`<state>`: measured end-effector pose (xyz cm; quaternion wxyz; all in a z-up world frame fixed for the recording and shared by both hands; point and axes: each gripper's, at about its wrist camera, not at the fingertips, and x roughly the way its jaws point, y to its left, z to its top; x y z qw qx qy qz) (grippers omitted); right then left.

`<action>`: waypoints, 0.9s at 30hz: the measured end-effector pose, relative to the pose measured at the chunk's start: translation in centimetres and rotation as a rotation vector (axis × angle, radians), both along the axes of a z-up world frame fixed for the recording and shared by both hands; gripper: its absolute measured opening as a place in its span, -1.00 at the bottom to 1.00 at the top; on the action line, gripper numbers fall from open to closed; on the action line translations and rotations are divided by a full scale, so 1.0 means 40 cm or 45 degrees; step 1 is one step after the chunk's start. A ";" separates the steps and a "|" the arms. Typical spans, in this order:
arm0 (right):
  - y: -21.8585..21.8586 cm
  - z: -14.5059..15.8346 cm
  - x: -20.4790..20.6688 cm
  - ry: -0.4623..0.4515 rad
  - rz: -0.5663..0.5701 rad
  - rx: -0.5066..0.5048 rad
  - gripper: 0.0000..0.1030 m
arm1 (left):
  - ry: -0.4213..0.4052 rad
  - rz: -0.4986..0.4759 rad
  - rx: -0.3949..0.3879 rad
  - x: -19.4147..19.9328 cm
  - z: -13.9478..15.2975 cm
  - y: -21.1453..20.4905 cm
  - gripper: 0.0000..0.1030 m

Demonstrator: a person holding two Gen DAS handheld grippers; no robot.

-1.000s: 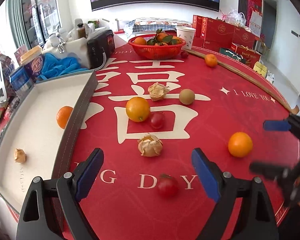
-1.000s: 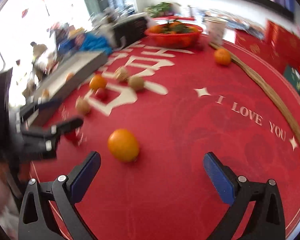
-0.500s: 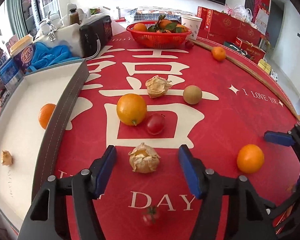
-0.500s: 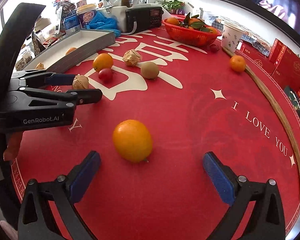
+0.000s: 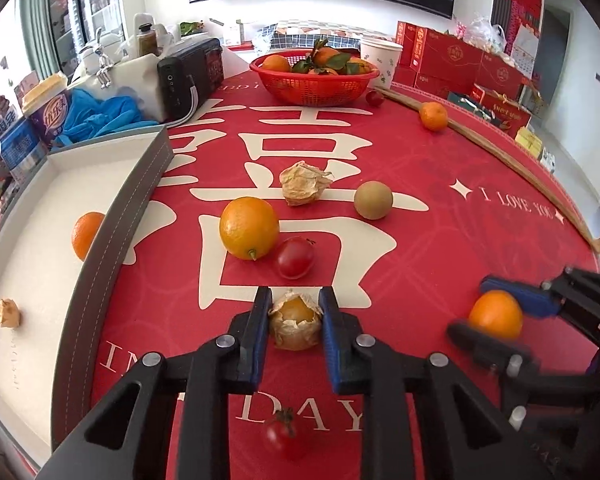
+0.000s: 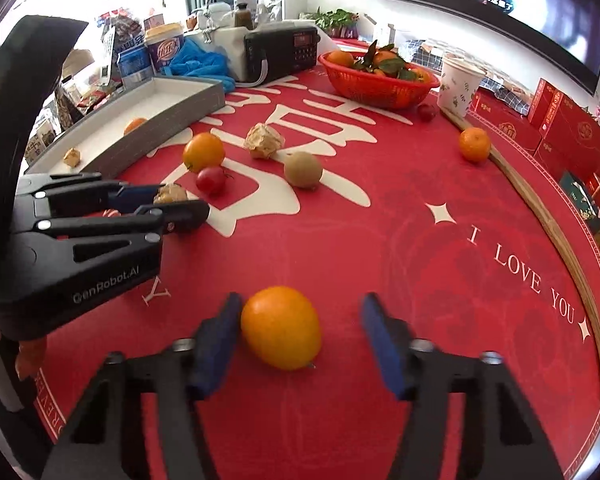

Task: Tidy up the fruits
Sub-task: 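Grasp another orange with the right tool while the left grasps a husked fruit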

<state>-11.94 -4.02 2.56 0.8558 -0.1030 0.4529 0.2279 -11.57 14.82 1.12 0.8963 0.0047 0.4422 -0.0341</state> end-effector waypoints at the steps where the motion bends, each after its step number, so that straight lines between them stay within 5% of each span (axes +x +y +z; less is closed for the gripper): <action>1: -0.004 0.003 0.003 -0.002 -0.016 0.011 -0.30 | 0.000 0.007 -0.014 0.000 0.001 0.004 -0.50; 14: -0.121 0.020 0.063 0.101 -0.221 0.348 -0.30 | -0.184 0.182 -0.054 0.032 0.117 0.123 -0.50; 27: 0.015 0.077 0.105 0.104 -0.182 0.429 -0.30 | -0.284 0.357 -0.084 0.024 0.139 0.314 -0.49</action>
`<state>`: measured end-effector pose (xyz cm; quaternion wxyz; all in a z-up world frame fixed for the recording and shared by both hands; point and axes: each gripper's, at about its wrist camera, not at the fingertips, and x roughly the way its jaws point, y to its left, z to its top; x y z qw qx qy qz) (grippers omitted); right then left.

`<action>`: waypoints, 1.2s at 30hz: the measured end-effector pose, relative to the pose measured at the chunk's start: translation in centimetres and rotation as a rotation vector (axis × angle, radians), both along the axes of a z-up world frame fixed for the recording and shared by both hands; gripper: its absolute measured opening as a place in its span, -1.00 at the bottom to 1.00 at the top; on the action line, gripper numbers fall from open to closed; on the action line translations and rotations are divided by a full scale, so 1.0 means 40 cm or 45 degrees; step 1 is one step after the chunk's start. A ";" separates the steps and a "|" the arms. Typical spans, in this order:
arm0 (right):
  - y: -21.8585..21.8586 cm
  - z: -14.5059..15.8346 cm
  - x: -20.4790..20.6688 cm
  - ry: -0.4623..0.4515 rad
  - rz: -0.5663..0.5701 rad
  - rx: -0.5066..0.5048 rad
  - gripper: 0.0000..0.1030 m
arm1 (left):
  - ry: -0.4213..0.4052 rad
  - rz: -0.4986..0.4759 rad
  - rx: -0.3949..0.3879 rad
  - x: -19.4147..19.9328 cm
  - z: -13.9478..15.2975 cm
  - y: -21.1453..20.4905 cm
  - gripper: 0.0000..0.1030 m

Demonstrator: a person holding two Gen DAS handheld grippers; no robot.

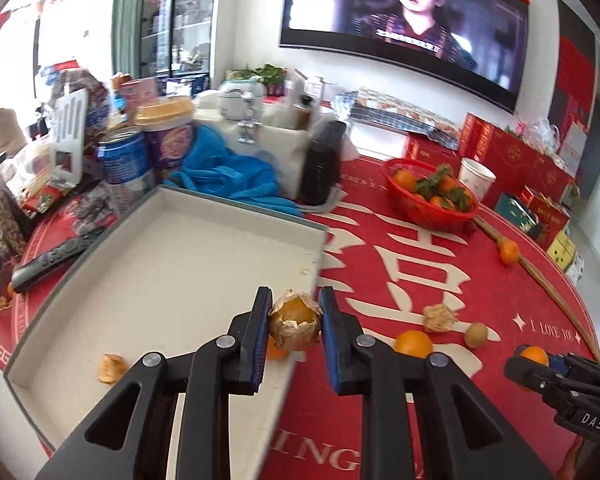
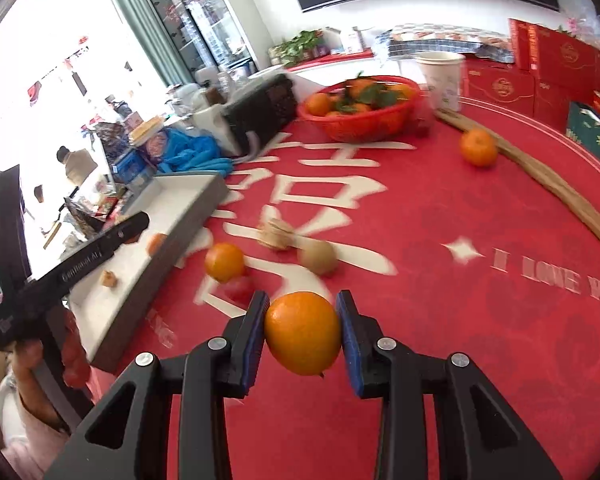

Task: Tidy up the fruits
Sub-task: 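Grasp another orange with the right tool while the left grasps a husked fruit, then carry both held fruits over the white tray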

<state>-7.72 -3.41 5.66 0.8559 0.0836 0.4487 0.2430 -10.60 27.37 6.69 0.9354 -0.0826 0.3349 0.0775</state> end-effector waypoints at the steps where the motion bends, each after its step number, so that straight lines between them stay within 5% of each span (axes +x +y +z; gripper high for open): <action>1: 0.028 0.006 0.010 -0.001 0.015 0.001 -0.30 | -0.005 0.031 0.002 -0.003 0.002 0.018 -0.49; 7: 0.204 0.038 0.054 -0.022 0.122 -0.017 -0.30 | 0.016 0.181 -0.053 -0.013 -0.009 0.135 -0.49; 19: 0.482 0.062 0.077 -0.022 0.325 -0.083 -0.30 | 0.041 0.276 -0.148 -0.033 -0.022 0.231 -0.50; 36: 0.585 0.041 0.083 0.026 0.372 -0.150 -0.30 | 0.066 0.350 -0.208 -0.041 -0.034 0.281 -0.50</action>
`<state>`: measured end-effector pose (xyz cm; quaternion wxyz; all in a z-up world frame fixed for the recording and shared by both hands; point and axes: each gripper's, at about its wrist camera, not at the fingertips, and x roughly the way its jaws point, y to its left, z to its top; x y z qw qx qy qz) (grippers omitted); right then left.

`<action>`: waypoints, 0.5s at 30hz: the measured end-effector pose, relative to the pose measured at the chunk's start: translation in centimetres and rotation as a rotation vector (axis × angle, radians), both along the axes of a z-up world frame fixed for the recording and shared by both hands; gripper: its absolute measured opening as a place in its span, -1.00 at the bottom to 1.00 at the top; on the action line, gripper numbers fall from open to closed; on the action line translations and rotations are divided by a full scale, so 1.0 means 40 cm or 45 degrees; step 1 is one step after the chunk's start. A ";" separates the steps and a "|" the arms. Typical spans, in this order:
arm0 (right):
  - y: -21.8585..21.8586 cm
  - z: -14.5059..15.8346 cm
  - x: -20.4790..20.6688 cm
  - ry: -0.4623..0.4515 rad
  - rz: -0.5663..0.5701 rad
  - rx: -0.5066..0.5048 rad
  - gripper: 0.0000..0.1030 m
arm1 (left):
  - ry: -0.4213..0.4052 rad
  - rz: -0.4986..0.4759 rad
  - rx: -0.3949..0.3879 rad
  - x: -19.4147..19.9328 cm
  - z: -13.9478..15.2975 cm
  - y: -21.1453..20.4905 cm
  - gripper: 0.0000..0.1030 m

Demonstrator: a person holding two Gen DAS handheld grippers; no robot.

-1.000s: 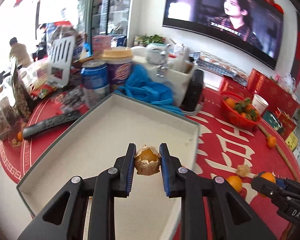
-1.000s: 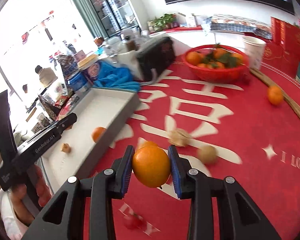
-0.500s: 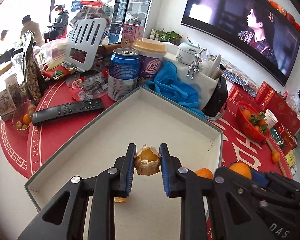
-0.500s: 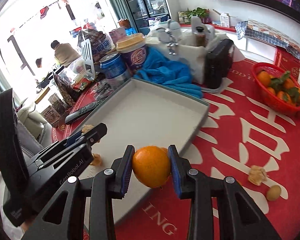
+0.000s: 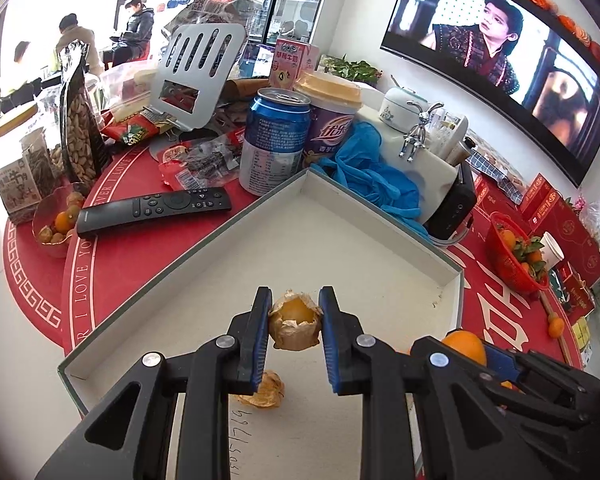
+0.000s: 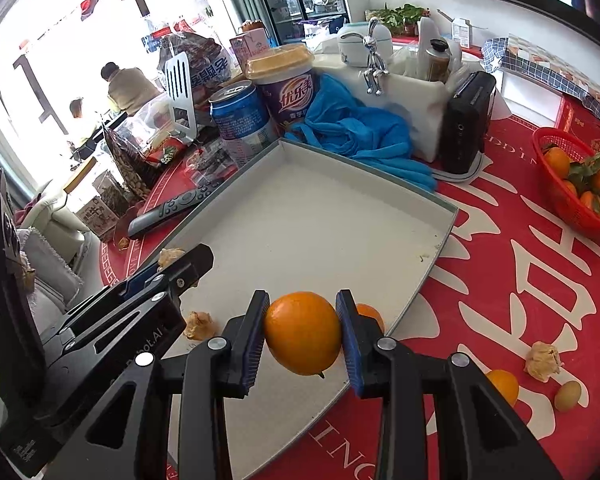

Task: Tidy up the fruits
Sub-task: 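Carry both held fruits over the white tray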

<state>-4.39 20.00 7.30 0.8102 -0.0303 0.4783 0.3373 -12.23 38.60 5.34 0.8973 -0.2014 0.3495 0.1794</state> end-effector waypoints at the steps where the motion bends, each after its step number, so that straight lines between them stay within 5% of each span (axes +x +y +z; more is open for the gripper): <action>1: 0.003 -0.002 0.001 0.003 0.001 -0.003 -0.30 | 0.003 0.001 -0.007 0.001 -0.002 0.002 -0.50; 15: 0.030 -0.034 0.013 0.046 0.023 -0.023 -0.30 | 0.040 0.037 -0.039 0.004 -0.022 0.026 -0.50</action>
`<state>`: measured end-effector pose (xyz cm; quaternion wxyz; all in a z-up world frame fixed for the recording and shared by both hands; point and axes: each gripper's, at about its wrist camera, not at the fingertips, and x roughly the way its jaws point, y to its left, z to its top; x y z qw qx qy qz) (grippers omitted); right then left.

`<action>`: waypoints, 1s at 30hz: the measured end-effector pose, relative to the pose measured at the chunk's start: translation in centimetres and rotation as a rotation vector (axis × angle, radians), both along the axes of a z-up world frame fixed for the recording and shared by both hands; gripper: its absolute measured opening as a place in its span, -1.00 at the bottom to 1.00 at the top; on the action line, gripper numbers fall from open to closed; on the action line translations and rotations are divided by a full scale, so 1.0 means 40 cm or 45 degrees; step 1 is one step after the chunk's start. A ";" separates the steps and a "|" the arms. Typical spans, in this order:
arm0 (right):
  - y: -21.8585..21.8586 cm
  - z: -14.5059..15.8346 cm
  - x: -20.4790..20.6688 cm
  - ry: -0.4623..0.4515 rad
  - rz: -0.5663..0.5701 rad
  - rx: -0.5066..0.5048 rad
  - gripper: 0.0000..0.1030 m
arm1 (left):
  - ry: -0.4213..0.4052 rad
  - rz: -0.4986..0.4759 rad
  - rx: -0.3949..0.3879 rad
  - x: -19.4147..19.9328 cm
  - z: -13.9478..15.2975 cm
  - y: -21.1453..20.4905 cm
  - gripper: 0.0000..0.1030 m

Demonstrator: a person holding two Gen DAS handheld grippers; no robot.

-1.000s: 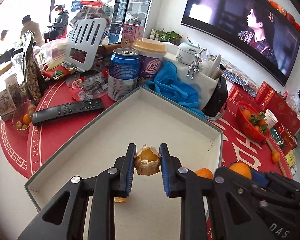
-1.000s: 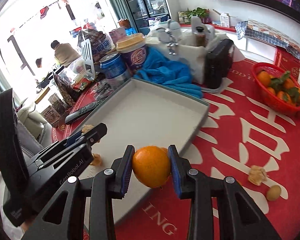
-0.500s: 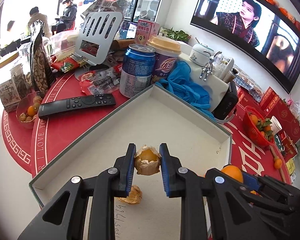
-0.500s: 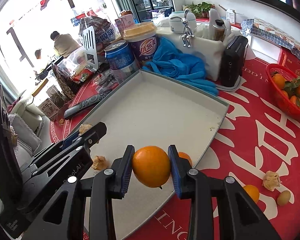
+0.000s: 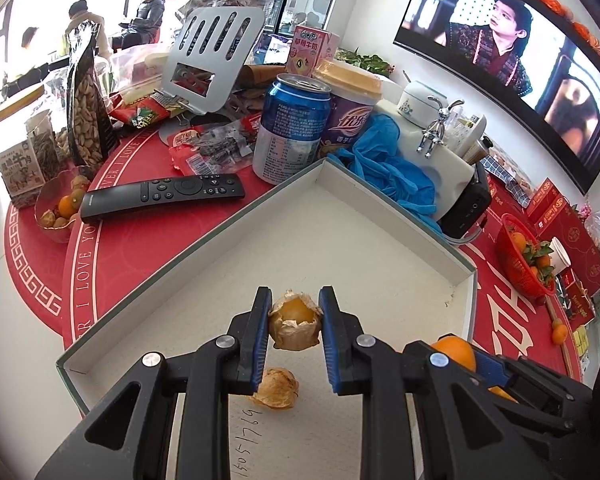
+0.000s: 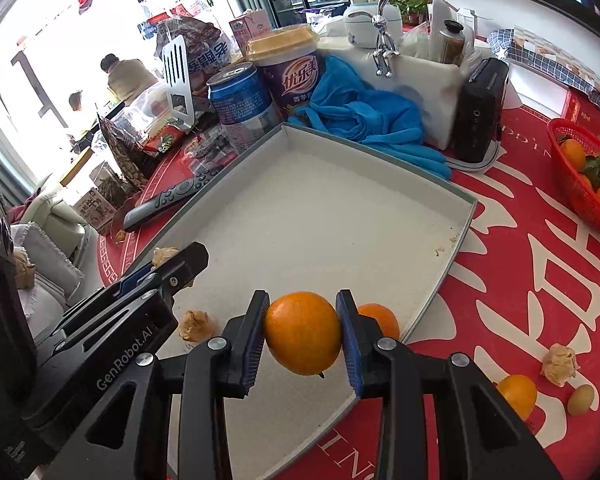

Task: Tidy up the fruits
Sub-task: 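Carry both held fruits over the white tray, then open both tools to release the orange and husked fruit into the tray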

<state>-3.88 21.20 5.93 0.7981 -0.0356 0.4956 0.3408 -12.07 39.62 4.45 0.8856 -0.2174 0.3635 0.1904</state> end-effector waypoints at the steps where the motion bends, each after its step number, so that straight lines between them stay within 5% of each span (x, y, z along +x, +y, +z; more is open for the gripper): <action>1: 0.000 -0.005 0.000 0.005 0.002 -0.003 -0.30 | 0.003 0.002 0.003 0.000 -0.002 0.000 -0.50; 9: 0.004 -0.012 -0.007 -0.004 0.023 -0.022 -0.30 | 0.023 0.025 -0.004 -0.002 -0.012 0.010 -0.42; 15: 0.001 -0.011 -0.012 -0.016 0.031 -0.026 -0.29 | 0.050 0.078 0.002 -0.008 -0.025 0.025 0.18; 21: 0.005 -0.012 -0.013 -0.017 0.038 -0.020 -0.24 | 0.057 0.136 -0.028 -0.019 -0.037 0.045 0.36; 24: -0.006 0.006 -0.011 -0.037 0.025 0.020 0.37 | 0.063 0.173 -0.038 -0.026 -0.041 0.063 0.42; 25: -0.016 0.015 -0.008 -0.051 -0.003 0.022 0.82 | 0.072 0.171 -0.035 -0.024 -0.044 0.064 0.43; 26: -0.029 0.025 -0.004 -0.064 -0.029 0.041 1.00 | 0.086 0.163 -0.022 -0.021 -0.047 0.061 0.43; 30: -0.078 0.066 0.001 -0.079 -0.087 0.139 1.00 | 0.095 0.134 0.031 -0.013 -0.042 0.039 0.44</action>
